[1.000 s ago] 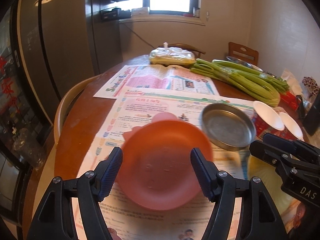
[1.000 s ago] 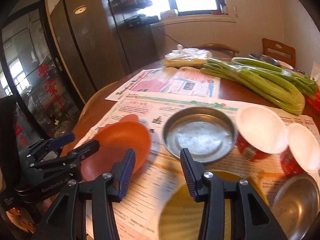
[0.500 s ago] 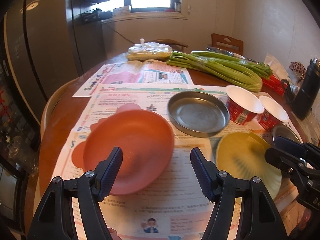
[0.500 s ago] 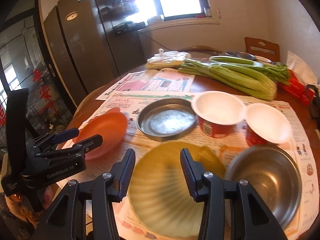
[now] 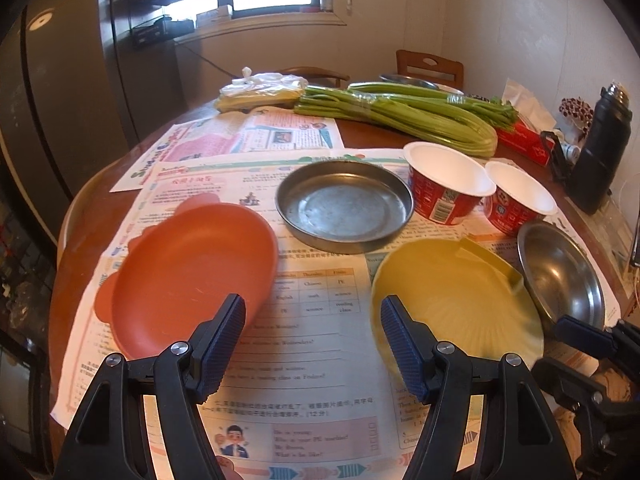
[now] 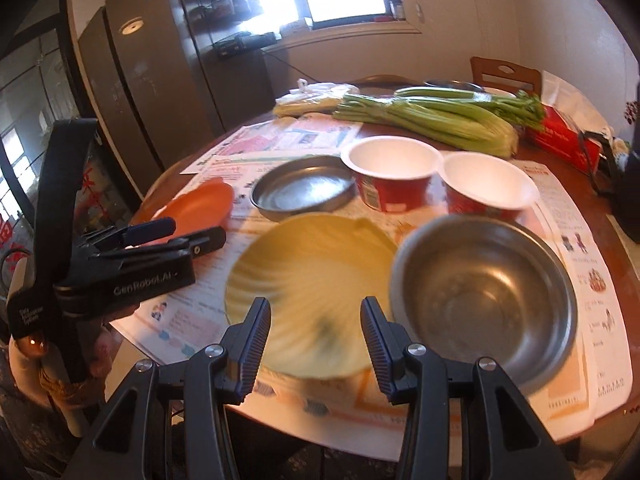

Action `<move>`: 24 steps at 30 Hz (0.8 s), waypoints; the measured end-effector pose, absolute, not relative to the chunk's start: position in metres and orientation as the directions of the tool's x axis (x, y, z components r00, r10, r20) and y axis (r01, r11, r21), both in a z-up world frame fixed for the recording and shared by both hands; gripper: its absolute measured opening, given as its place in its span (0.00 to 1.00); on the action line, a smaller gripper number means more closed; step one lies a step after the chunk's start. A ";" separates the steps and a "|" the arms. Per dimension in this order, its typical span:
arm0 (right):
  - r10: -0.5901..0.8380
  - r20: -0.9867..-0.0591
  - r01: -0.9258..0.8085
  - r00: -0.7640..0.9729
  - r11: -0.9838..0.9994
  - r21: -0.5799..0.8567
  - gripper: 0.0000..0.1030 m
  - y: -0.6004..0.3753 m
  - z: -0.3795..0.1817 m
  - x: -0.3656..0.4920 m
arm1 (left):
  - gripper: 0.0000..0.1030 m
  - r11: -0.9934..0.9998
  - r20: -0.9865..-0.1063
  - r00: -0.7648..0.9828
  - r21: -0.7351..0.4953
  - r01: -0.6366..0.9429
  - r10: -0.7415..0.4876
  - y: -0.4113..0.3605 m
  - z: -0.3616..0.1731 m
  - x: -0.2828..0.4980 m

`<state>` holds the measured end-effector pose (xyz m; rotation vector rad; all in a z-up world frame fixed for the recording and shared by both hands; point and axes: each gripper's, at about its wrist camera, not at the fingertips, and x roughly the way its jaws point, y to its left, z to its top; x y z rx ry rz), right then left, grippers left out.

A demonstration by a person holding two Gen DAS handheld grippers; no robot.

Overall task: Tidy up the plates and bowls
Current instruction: 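Grasp the rim of the yellow scalloped plate with the left gripper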

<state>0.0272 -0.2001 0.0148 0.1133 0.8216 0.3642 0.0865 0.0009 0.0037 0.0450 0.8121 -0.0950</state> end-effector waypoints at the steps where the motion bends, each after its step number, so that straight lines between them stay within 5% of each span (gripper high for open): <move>1: 0.352 -0.700 -0.266 0.621 0.935 0.234 0.45 -0.202 0.012 0.024 | 0.70 0.995 -0.729 0.681 0.002 0.103 -0.069 0.000 0.002 0.087; 24: 0.264 -0.764 -0.154 0.588 0.964 0.215 0.45 -0.198 -0.021 0.040 | 0.70 0.978 -0.729 0.672 0.020 0.207 -0.127 -0.030 -0.013 0.125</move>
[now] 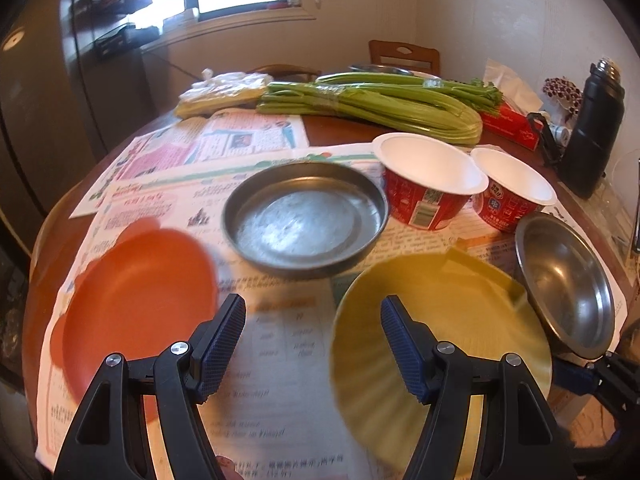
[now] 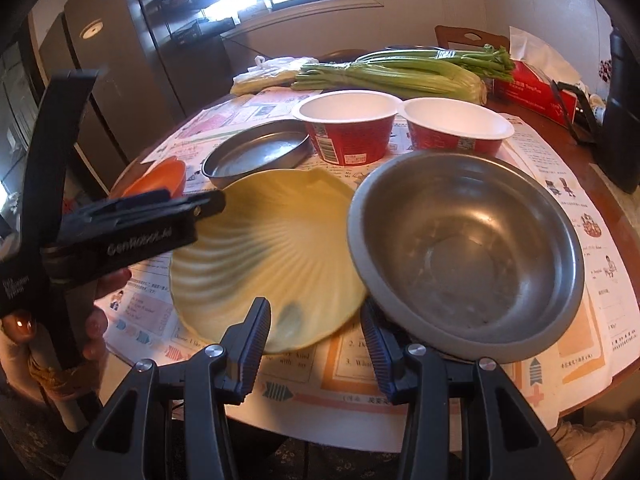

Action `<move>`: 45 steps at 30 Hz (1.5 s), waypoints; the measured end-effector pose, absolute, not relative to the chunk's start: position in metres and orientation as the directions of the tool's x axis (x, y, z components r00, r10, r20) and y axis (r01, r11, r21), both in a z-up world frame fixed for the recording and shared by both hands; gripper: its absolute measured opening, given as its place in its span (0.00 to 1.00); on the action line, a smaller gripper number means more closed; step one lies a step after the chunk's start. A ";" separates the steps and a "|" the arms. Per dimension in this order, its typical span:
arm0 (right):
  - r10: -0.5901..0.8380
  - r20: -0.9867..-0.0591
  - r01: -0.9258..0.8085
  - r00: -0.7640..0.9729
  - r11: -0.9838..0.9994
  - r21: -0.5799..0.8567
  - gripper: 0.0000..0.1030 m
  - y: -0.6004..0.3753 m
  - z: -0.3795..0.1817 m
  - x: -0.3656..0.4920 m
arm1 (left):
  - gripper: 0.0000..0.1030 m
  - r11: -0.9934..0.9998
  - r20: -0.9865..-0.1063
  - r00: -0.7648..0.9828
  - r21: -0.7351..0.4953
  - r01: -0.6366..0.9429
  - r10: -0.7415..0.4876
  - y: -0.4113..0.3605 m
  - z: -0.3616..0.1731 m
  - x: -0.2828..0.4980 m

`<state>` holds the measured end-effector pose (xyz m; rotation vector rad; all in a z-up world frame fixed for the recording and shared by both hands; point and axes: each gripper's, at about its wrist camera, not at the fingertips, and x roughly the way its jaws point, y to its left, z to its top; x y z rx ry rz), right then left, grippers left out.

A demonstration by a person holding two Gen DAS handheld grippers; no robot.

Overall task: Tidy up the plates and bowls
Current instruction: 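Grasp the rim of the yellow scalloped plate with the left gripper, then lift the yellow plate and carry it over the orange plate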

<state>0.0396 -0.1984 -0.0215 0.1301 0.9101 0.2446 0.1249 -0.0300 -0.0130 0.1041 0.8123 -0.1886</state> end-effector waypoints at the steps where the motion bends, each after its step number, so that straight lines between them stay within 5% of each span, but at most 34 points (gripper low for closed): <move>1: 0.258 -0.765 -0.155 0.590 0.966 0.206 0.45 -0.196 -0.022 0.041 | 0.70 0.975 -0.731 0.670 0.023 0.219 -0.133 -0.033 -0.014 0.128; 8: 0.223 -0.770 -0.157 0.598 0.974 0.161 0.45 -0.187 -0.025 0.050 | 0.69 0.967 -0.758 0.632 0.009 0.254 -0.159 -0.041 -0.029 0.139; 11: 0.231 -0.769 -0.169 0.595 0.972 0.161 0.45 -0.183 -0.026 0.054 | 0.50 0.958 -0.774 0.598 -0.037 0.284 -0.207 -0.041 -0.035 0.139; 15: 0.232 -0.770 -0.182 0.595 0.972 0.152 0.48 -0.177 -0.026 0.056 | 0.45 0.957 -0.769 0.601 -0.046 0.285 -0.216 -0.038 -0.036 0.135; 28: 0.300 -0.743 -0.237 0.598 0.952 0.194 0.48 -0.163 -0.013 0.056 | 0.44 0.972 -0.725 0.654 -0.097 0.216 -0.217 0.002 -0.010 0.105; 45: 0.394 -0.699 -0.426 0.597 0.894 0.140 0.48 -0.070 0.015 0.075 | 0.45 0.997 -0.685 0.727 -0.073 0.003 -0.052 0.094 0.015 0.108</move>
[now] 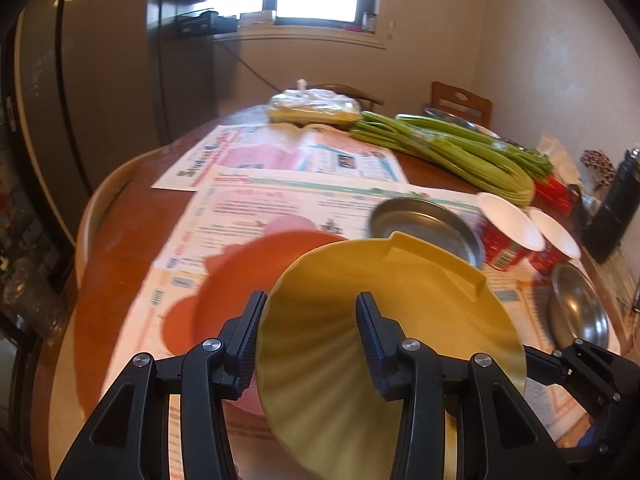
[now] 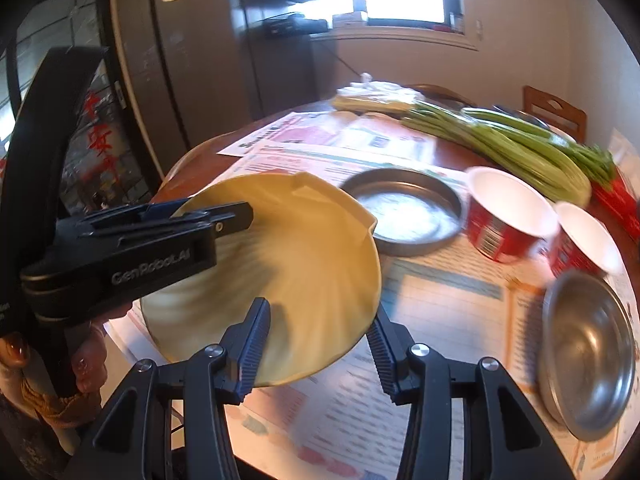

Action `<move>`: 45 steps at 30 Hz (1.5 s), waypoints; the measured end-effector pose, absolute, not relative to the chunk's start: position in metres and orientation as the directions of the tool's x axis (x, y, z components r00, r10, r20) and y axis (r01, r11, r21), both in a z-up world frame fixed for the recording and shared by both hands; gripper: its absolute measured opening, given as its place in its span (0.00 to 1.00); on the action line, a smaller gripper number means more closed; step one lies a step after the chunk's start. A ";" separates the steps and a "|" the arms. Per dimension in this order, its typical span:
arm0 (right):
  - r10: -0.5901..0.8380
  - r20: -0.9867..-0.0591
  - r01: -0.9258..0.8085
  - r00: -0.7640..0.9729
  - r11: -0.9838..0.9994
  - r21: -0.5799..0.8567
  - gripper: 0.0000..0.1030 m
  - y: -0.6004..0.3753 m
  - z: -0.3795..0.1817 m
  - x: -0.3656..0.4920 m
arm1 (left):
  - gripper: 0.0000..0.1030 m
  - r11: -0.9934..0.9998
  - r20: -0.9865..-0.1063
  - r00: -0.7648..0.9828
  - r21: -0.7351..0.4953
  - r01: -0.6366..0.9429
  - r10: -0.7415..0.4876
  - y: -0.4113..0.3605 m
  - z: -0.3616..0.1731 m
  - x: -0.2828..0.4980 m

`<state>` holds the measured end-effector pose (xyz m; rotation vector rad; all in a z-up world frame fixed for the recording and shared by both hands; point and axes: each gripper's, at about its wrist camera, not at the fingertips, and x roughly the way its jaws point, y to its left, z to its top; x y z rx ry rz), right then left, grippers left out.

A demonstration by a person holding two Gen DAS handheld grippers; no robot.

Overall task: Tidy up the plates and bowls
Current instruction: 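Lift the yellow plate and carry it over the orange plate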

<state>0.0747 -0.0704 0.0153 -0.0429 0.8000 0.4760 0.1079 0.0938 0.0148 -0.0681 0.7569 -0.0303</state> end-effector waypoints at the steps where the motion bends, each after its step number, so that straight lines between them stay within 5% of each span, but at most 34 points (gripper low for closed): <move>1: 0.396 -0.697 -0.434 0.597 0.891 0.134 0.48 -0.065 0.016 0.077 | 0.45 0.998 -0.685 0.727 -0.070 -0.004 -0.045 0.097 0.015 0.110; 45: 0.414 -0.734 -0.379 0.538 0.897 0.228 0.51 -0.003 0.004 0.109 | 0.53 0.998 -0.725 0.688 -0.046 -0.046 -0.002 0.141 -0.011 0.187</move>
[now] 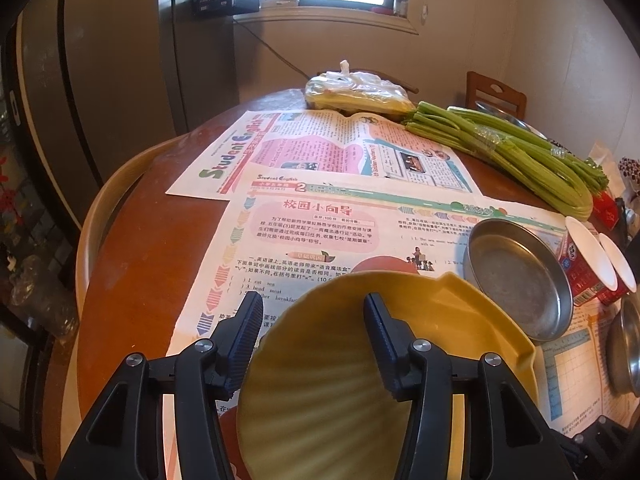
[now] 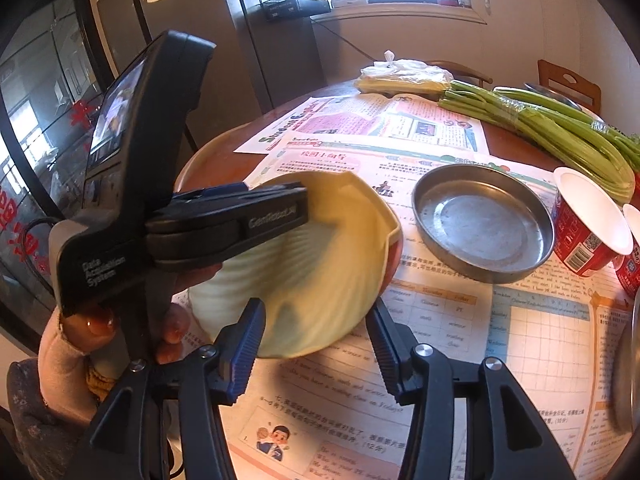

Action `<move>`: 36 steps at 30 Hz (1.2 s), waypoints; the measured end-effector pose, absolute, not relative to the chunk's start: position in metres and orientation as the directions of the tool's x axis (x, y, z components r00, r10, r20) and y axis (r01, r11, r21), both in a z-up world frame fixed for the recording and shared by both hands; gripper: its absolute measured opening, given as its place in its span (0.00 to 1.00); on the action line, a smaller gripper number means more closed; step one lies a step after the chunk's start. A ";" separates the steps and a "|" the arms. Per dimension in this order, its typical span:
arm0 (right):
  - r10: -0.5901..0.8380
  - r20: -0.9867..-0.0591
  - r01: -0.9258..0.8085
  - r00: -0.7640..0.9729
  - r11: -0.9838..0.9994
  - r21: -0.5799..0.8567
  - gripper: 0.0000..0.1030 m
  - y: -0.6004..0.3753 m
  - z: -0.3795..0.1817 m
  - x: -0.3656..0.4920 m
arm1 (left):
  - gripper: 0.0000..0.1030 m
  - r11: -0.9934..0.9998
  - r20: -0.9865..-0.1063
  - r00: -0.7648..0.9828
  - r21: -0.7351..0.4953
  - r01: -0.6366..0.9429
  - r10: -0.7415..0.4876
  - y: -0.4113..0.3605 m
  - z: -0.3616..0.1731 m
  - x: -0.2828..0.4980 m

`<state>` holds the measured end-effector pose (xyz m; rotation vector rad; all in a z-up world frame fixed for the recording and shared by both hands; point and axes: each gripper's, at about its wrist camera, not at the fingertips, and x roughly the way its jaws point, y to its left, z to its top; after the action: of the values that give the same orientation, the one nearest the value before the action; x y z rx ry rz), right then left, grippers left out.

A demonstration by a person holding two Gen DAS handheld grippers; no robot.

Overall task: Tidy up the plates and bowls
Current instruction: 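Lift the yellow plate and carry it over the orange plate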

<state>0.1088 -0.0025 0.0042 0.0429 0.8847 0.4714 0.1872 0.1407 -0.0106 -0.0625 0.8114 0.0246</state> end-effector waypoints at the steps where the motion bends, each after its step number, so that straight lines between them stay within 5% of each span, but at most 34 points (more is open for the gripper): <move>1: 0.410 -0.736 -0.379 0.538 0.898 0.222 0.51 -0.001 0.004 0.107 | 0.53 0.998 -0.723 0.691 -0.052 -0.046 -0.006 0.142 -0.009 0.185; 36: 0.499 -0.710 -0.534 0.498 0.821 0.202 0.51 0.025 0.015 0.072 | 0.53 0.995 -0.747 0.659 0.034 -0.095 0.089 0.157 -0.015 0.161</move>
<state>0.0723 0.0249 0.0147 -0.0456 0.8436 0.6249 0.1606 0.1571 -0.0149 -0.0086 0.8453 0.1041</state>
